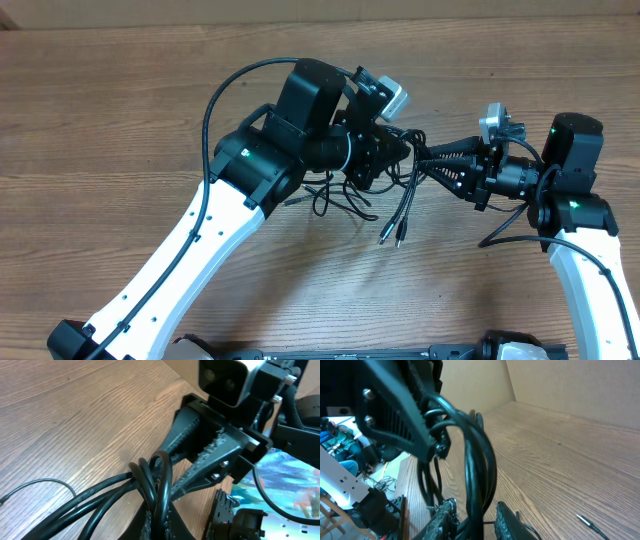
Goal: Untangle cables
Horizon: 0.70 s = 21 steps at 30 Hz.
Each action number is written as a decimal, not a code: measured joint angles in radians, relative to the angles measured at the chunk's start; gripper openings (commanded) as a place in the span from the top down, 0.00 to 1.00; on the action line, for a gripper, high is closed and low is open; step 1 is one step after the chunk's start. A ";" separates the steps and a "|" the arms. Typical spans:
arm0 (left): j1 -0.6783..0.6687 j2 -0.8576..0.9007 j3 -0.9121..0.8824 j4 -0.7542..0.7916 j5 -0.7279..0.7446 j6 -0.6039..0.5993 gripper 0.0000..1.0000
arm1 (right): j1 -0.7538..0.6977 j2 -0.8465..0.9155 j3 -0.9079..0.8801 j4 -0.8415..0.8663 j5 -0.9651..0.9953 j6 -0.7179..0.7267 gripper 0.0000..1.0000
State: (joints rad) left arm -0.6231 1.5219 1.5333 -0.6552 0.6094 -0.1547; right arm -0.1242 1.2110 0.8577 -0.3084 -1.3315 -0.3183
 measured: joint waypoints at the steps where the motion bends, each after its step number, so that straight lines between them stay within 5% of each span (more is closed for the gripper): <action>1: -0.007 0.000 0.000 0.001 0.000 0.000 0.96 | 0.000 0.000 0.000 0.000 0.000 0.000 0.80; 5: -0.015 0.000 0.000 0.001 0.000 0.000 0.96 | 0.000 0.000 0.000 0.000 -0.002 0.000 0.96; 15: -0.016 0.000 0.000 0.001 -0.038 -0.003 0.96 | 0.000 0.000 0.000 -0.009 0.002 0.001 0.96; 21: -0.019 0.000 0.000 0.026 -0.147 -0.107 0.96 | 0.000 0.000 0.000 -0.049 0.003 0.001 0.96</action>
State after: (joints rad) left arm -0.6422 1.5219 1.5330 -0.6296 0.4625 -0.2619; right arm -0.1242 1.2110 0.8577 -0.3576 -1.3281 -0.3176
